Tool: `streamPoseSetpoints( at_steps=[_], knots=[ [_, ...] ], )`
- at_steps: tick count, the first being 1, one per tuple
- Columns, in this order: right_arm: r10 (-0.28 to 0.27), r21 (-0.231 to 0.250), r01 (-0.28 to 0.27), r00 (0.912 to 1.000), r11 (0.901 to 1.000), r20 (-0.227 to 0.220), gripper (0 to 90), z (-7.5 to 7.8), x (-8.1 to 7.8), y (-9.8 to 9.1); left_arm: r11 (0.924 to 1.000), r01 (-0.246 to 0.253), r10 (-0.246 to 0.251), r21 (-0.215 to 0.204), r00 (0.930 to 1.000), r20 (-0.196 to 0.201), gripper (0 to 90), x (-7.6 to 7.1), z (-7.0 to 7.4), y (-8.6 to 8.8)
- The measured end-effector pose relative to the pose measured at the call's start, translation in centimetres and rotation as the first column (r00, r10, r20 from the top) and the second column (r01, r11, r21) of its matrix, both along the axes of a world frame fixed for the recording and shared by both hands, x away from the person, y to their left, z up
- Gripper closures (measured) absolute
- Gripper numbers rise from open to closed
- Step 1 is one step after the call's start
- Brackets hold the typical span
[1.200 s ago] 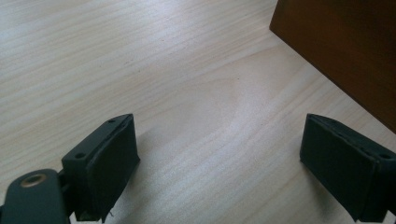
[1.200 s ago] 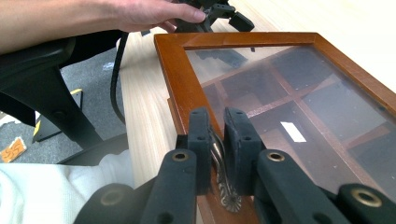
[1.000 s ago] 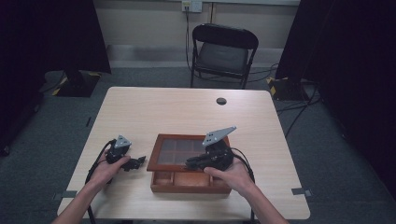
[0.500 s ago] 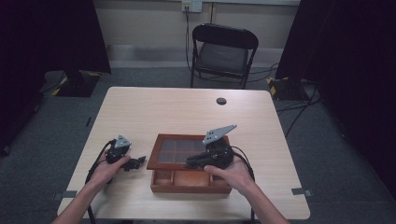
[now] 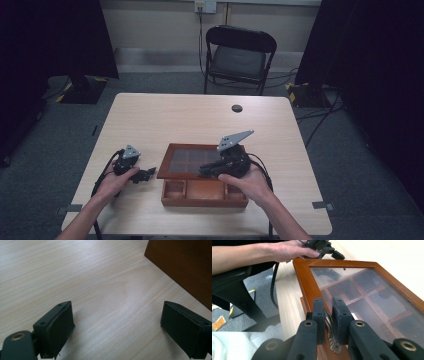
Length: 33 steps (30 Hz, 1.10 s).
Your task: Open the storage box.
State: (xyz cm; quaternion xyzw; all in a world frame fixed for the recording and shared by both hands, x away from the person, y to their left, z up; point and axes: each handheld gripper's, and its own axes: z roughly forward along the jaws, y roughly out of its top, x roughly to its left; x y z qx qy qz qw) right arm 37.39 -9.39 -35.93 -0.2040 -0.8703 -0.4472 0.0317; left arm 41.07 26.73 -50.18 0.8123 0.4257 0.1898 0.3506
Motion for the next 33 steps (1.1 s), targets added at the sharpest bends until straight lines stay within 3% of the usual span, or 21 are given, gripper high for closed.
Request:
streamPoseSetpoints(
  at_steps=[33],
  knots=[
    [-0.042, 0.033, 0.042, 0.9991, 0.9986, 0.000, 81.3, 1.3, 0.7, -0.2, 1.0000, 0.000, 0.000, 0.000, 1.0000, 0.000, 10.5, 0.0, 0.0, 0.0]
  ],
)
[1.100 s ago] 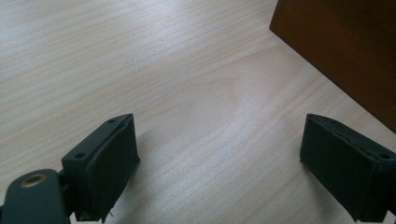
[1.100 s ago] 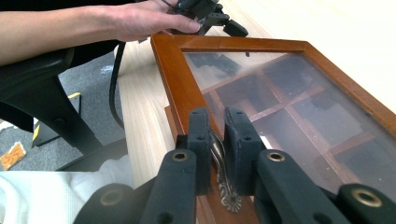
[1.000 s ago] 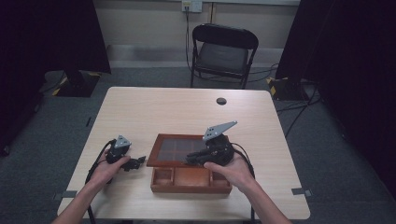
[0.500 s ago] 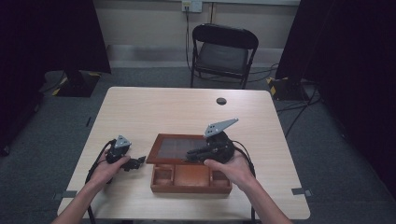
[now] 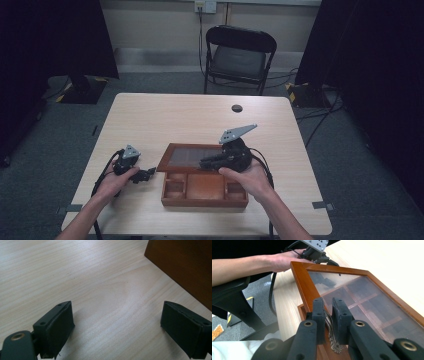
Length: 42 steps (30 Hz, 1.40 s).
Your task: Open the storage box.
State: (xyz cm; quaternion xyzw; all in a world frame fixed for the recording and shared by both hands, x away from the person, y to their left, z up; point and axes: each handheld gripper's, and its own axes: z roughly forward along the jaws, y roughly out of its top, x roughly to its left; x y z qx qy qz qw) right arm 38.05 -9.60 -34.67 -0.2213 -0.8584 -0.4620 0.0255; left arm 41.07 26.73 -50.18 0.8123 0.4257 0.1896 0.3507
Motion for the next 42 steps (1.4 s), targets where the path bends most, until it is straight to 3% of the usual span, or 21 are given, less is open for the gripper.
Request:
streamPoseSetpoints(
  at_steps=[42],
  knots=[
    [-0.041, 0.046, 0.040, 0.9991, 0.9981, 0.015, 81.2, 1.2, 1.0, -0.3, 1.0000, 0.000, 0.000, -0.001, 1.0000, 0.000, 10.5, 0.0, 0.0, 0.0]
  ],
)
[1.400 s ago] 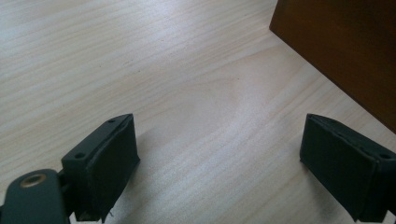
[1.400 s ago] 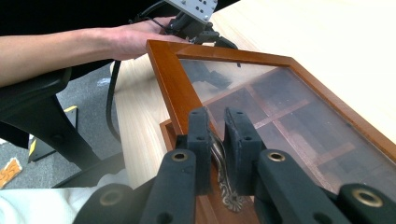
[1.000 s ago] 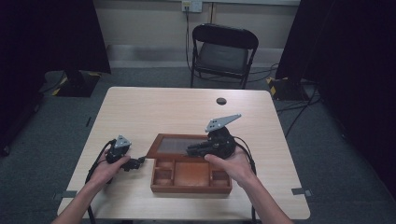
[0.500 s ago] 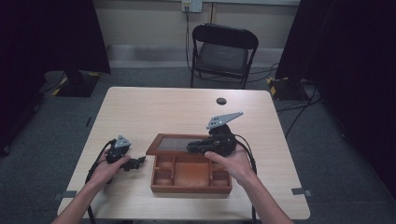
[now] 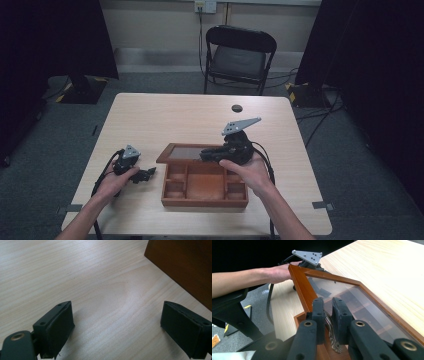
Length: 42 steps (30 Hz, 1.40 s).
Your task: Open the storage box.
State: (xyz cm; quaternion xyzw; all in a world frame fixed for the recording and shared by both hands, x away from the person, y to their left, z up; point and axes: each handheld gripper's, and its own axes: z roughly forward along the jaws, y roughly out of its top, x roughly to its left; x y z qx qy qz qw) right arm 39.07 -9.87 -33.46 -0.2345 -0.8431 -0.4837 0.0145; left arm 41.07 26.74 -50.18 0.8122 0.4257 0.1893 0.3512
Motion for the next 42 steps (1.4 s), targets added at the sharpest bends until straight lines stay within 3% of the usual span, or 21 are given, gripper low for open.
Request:
streamPoseSetpoints(
  at_steps=[42],
  knots=[
    [-0.008, 0.006, 0.008, 1.0000, 1.0000, -0.001, 81.4, 0.76, 0.82, -0.04, 1.0000, 0.000, 0.000, 0.000, 1.0000, 0.000, 10.5, 0.00, 0.00, 0.00]
  ],
)
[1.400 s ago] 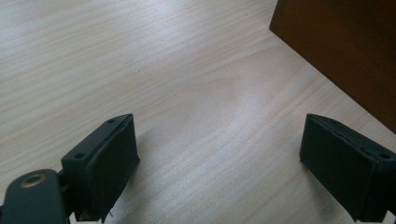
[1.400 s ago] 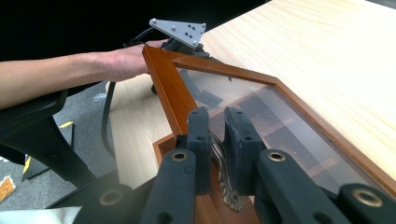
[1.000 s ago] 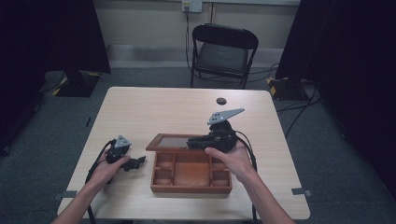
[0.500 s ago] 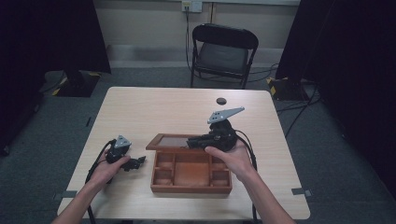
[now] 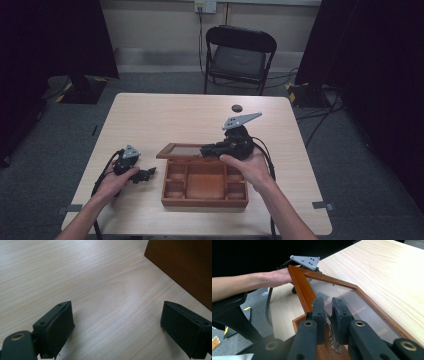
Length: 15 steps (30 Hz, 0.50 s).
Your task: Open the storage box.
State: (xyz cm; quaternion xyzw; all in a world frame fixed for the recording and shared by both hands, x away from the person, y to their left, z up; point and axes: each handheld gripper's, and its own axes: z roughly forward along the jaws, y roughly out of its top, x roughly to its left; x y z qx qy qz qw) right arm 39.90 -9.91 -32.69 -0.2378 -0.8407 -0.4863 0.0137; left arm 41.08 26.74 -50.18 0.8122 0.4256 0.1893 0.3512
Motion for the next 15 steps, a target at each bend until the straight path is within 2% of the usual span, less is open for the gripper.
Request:
streamPoseSetpoints(
  at_steps=[15],
  knots=[
    [0.000, 0.008, 0.000, 1.0000, 1.0000, 0.001, 81.5, 0.23, 0.35, -0.06, 1.0000, 0.001, -0.001, 0.000, 1.0000, -0.002, 10.5, 0.00, 0.01, 0.01]
  ],
)
